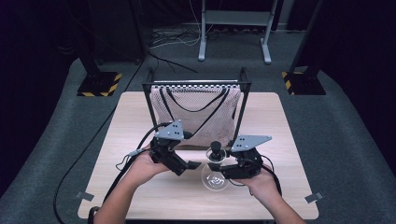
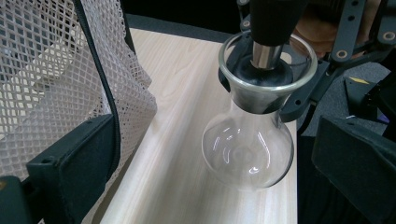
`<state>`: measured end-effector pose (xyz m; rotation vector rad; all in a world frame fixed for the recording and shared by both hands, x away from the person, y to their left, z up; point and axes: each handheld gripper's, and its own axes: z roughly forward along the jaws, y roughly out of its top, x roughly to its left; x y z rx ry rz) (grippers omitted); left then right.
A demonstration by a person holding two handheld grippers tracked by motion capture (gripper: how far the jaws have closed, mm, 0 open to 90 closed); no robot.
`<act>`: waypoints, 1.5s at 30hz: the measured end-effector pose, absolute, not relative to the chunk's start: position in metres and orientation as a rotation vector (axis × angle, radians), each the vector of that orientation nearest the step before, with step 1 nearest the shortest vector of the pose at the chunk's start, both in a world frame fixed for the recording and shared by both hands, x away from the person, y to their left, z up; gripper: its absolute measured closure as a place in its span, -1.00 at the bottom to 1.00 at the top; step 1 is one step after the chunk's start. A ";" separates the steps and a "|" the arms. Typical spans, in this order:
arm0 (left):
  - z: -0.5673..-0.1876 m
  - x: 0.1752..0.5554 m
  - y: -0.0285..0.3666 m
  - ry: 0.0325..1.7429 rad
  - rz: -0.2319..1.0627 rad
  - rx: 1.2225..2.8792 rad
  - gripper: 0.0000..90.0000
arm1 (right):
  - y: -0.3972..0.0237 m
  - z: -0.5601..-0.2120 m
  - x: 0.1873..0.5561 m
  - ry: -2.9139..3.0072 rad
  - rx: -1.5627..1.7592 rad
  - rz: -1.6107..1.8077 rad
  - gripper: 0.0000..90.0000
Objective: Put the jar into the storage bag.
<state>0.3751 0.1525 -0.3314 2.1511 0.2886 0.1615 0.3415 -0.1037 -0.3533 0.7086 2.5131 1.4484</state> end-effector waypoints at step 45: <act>-0.357 0.394 0.159 0.294 0.168 2.056 -1.00 | -0.074 -0.236 0.369 2.392 0.723 1.402 0.02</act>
